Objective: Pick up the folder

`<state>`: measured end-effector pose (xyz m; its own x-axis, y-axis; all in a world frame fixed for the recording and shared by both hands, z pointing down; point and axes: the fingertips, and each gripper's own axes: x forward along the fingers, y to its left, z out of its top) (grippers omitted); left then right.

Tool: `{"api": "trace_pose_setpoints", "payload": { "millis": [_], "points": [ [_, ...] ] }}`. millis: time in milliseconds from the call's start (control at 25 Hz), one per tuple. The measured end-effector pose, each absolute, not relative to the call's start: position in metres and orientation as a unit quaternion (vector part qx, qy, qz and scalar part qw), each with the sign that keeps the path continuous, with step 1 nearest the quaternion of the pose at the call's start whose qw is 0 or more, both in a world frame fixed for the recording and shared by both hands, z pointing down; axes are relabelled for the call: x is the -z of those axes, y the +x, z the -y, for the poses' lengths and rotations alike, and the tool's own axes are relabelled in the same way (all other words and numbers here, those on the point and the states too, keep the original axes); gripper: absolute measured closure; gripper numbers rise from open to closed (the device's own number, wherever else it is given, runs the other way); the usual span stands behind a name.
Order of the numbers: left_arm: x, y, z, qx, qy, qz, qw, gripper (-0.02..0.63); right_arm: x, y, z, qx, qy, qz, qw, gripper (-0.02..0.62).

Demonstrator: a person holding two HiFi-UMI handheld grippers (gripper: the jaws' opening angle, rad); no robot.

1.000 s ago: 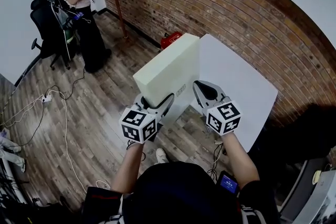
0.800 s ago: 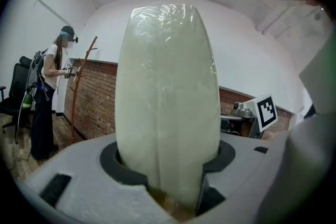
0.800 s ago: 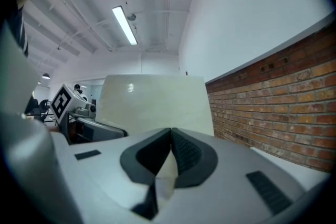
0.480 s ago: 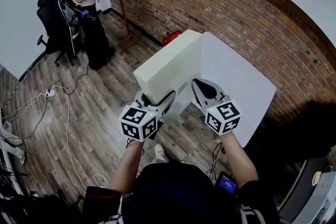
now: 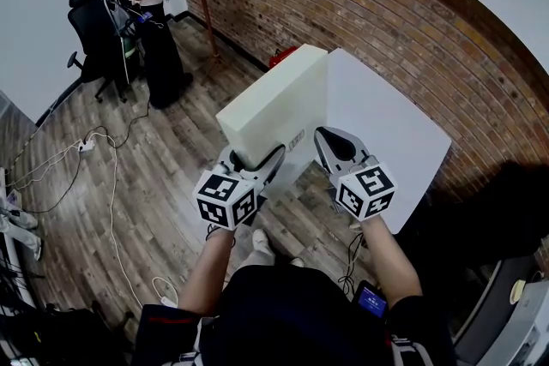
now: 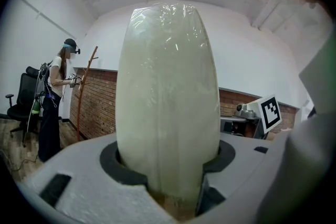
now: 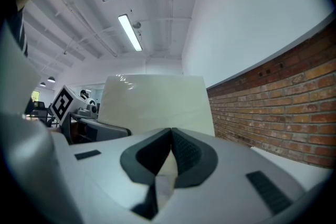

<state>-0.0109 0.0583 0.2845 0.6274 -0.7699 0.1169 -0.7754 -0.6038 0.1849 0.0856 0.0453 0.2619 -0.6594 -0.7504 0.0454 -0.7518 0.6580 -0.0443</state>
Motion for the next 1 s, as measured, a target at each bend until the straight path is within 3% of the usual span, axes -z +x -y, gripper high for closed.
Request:
{"api": "trace_pose_setpoints", "payload": {
  "millis": [1000],
  "points": [
    [-0.289,-0.002,-0.097,-0.023,0.889,0.447,0.093,0.339,-0.265,0.099,-0.085,-0.027,0.401,0.916,0.002,0.566]
  ]
}}
